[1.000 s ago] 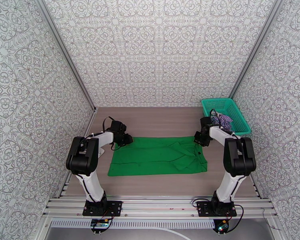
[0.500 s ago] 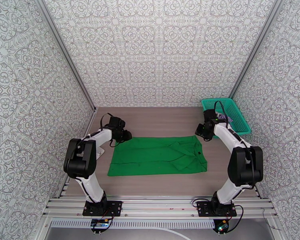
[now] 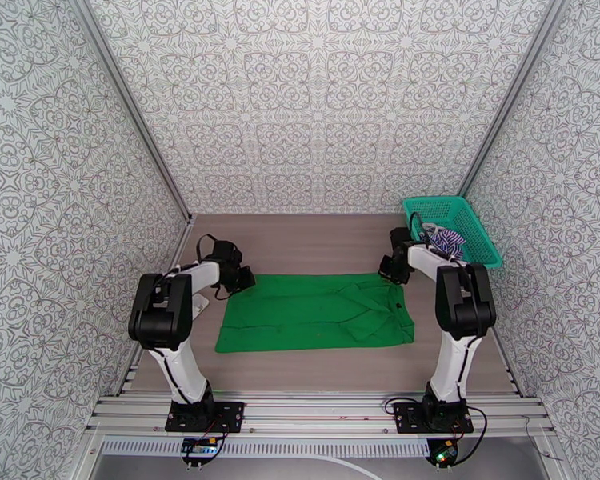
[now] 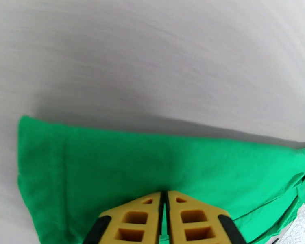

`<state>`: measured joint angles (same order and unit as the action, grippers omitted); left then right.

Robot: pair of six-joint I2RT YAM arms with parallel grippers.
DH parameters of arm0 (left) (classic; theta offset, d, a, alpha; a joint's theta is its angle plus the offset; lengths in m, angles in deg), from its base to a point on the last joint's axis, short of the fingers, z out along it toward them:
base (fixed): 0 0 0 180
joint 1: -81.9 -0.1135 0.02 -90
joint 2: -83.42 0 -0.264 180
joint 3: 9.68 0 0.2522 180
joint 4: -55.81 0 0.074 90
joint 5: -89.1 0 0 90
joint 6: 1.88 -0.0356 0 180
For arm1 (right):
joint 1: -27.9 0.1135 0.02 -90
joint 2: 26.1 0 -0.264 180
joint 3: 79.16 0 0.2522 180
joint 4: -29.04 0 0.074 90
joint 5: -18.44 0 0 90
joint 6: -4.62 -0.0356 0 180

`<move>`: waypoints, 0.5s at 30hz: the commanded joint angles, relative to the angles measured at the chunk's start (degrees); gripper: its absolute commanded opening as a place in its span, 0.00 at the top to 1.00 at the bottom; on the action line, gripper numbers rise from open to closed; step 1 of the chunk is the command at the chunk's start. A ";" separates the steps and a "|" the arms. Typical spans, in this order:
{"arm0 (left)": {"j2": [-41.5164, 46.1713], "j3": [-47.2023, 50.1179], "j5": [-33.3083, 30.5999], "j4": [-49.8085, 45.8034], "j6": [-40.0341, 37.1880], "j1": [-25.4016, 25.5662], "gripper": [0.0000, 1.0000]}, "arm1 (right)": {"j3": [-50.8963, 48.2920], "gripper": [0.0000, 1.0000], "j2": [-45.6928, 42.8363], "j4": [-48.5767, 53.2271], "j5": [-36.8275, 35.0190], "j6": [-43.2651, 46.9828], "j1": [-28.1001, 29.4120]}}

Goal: Fold and stack the mixed laundry pile

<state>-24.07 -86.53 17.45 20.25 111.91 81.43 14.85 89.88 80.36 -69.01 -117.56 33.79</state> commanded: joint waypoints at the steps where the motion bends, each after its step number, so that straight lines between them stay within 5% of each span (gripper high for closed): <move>1: 2.13 0.55 -0.95 -1.05 -1.04 -1.93 0.85 | 2.17 0.85 -1.39 2.20 -2.66 0.87 -0.27; 8: 8.07 -5.50 -1.44 -9.51 -7.79 -0.13 0.76 | -2.47 0.74 -18.42 7.89 -2.44 1.83 1.04; 15: 2.66 -7.93 1.82 -11.00 -10.96 3.47 0.87 | -19.08 0.78 -29.76 6.48 3.14 -6.61 9.19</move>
<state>-17.81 -93.85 17.45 12.49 103.67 84.21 3.09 59.63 85.09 -69.03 -119.14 39.43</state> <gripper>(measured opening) 0.137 0.223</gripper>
